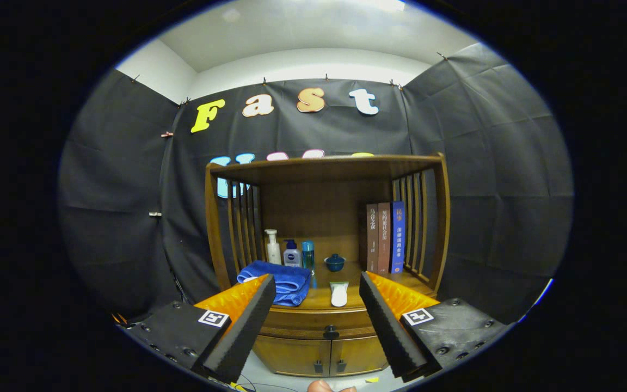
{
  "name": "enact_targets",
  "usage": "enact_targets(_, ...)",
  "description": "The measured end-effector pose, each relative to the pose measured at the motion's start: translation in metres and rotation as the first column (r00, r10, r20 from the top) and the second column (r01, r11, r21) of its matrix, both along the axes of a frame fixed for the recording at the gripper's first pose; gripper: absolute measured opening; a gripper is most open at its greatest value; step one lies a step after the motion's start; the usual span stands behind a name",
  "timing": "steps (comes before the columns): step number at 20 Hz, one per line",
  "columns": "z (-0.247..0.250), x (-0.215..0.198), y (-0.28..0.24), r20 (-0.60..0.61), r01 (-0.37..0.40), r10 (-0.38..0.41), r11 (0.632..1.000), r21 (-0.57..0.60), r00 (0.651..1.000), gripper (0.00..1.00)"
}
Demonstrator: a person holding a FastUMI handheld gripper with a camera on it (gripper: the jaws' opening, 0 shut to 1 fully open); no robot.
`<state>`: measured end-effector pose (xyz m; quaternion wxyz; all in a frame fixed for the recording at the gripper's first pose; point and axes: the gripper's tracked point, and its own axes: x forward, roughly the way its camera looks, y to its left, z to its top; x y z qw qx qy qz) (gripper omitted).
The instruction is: Pull open the drawer, take out the items inside it, and place them on the countertop above the cabinet.
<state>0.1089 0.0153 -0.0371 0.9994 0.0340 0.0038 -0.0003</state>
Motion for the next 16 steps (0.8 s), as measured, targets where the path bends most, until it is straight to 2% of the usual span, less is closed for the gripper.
enact_targets(3, 0.015, -0.026, 0.004, -0.004, 0.004, -0.004, 0.999, -0.043, 1.0, 1.0)
enact_targets(8, 0.031, -0.068, 0.021, 0.007, -0.034, 0.034, 0.999, -0.038, 0.999, 0.99)
enact_targets(16, 0.031, -0.082, 0.007, -0.005, 0.001, -0.001, 1.0, -0.018, 1.0, 0.99)
